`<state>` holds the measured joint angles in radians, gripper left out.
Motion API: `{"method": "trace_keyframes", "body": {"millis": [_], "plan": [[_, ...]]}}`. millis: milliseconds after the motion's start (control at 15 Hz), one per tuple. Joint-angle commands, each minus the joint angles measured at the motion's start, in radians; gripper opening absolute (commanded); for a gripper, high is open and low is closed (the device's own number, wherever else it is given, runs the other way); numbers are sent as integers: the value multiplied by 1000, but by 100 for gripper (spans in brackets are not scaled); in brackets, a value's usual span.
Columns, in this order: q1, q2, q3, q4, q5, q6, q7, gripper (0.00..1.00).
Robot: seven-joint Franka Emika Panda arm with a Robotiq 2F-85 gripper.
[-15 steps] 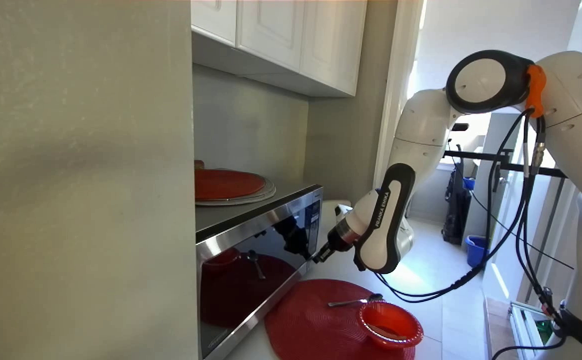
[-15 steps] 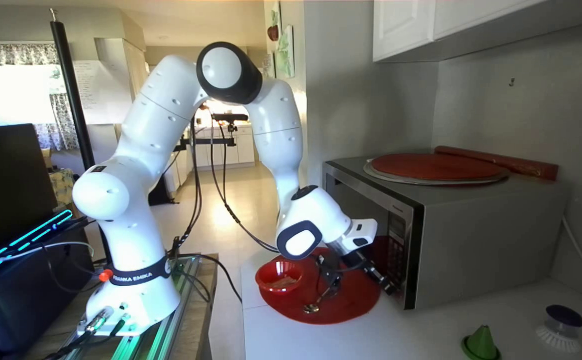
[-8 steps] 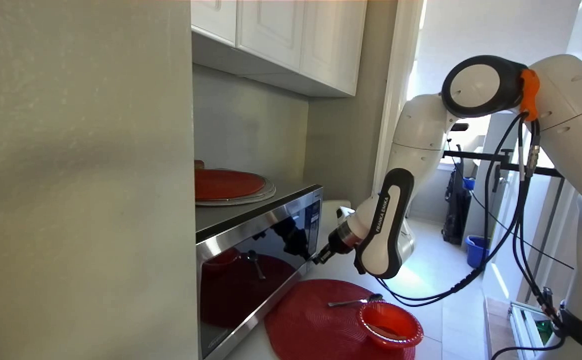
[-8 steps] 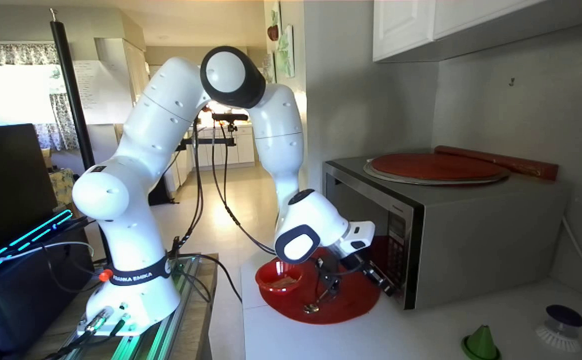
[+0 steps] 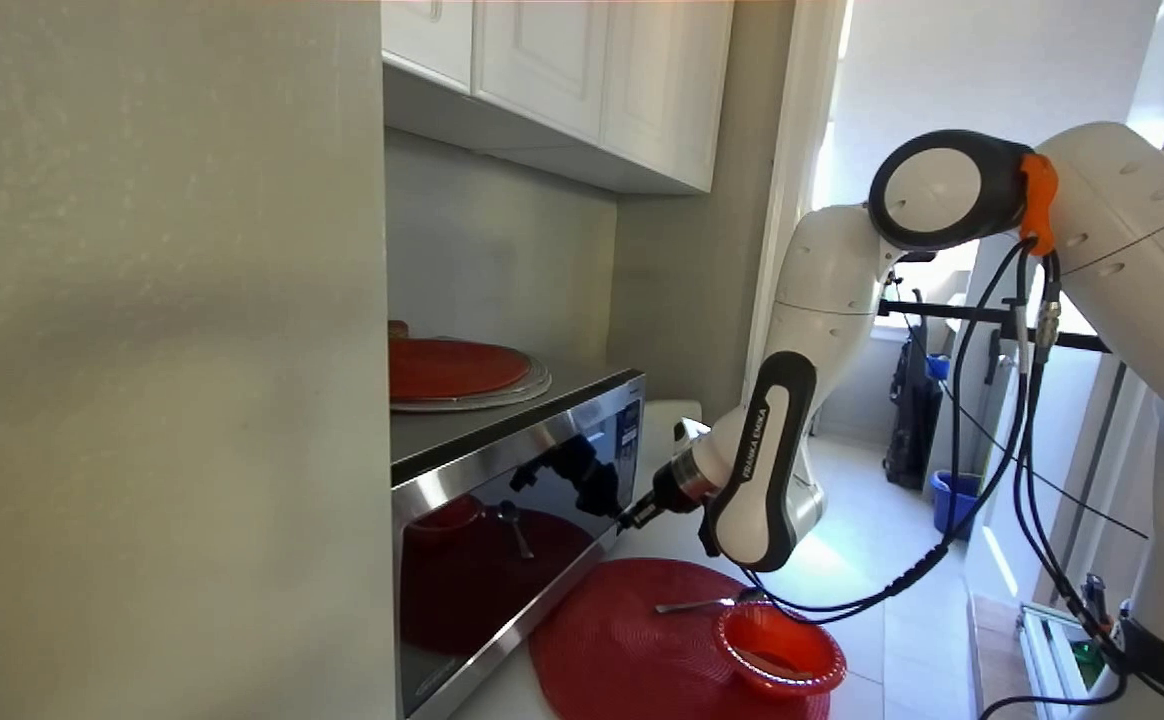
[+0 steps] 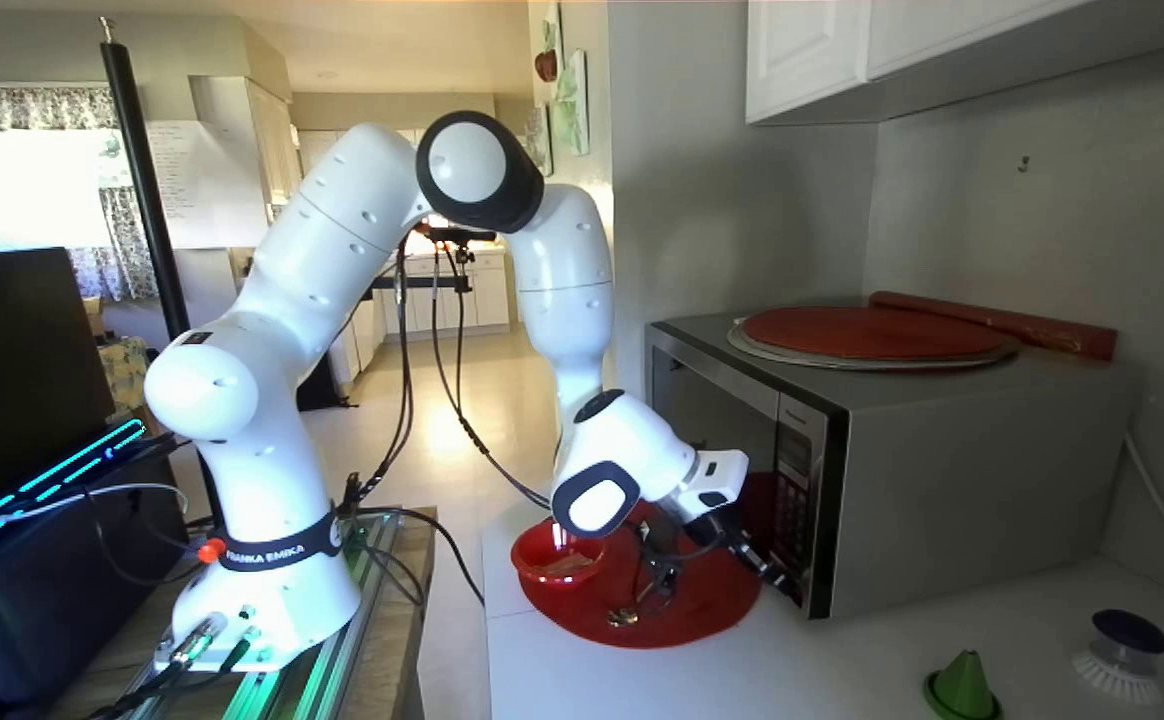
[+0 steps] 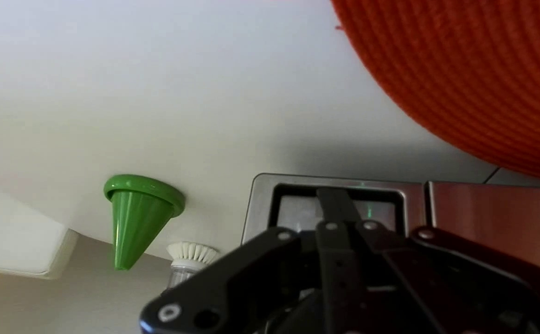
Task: Press the button to open the microwave door
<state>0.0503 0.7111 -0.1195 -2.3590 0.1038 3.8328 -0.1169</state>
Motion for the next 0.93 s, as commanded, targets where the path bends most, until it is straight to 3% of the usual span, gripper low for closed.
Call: {"method": "trace_keyframes", "body": {"millis": [0, 467, 867], "plan": [[40, 100, -8, 205, 96, 26, 17, 0], [72, -47, -63, 19, 100, -90, -61, 0], [92, -248, -148, -83, 16, -389, -160, 0]]}}
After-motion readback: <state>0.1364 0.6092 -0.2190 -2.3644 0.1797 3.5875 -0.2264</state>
